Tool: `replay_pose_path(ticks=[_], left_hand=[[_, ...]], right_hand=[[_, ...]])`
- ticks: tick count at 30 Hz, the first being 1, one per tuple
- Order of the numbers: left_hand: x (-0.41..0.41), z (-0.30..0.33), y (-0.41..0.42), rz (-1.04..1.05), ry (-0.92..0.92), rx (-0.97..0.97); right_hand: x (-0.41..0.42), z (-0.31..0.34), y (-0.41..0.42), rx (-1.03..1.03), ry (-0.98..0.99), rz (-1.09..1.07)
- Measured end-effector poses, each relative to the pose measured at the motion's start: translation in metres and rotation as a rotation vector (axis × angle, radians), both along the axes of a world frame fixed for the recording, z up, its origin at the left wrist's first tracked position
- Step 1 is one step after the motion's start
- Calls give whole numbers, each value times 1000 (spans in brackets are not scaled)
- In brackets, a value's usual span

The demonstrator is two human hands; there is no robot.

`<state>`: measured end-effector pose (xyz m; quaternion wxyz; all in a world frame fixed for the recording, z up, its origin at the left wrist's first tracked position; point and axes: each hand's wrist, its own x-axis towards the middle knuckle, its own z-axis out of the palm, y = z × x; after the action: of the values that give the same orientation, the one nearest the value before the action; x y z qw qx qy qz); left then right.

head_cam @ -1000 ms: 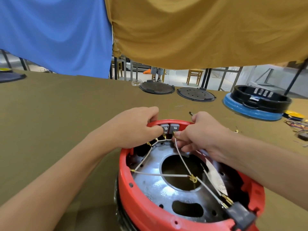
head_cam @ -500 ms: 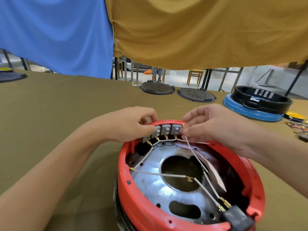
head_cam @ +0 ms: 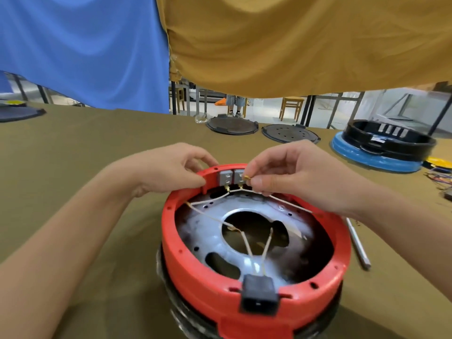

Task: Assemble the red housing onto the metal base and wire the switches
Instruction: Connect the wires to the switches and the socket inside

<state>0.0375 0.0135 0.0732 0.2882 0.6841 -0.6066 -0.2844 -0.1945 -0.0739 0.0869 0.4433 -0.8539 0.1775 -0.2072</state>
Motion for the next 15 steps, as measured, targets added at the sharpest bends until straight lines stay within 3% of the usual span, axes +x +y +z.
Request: replay_pose_path(ticks=[2, 5, 7, 11, 15], left_hand=[[-2, -8, -10, 89, 88, -144], [-5, -12, -18, 211, 50, -287], [-2, -4, -12, 236, 105, -217], [9, 10, 10, 101, 34, 204], [7, 7, 7, 84, 35, 95]], right_hand=[[2, 1, 1, -97, 55, 53], [6, 0, 2, -177, 118, 102], [10, -3, 1, -208, 137, 104], [11, -9, -3, -245, 163, 77], [9, -12, -6, -289, 151, 51]])
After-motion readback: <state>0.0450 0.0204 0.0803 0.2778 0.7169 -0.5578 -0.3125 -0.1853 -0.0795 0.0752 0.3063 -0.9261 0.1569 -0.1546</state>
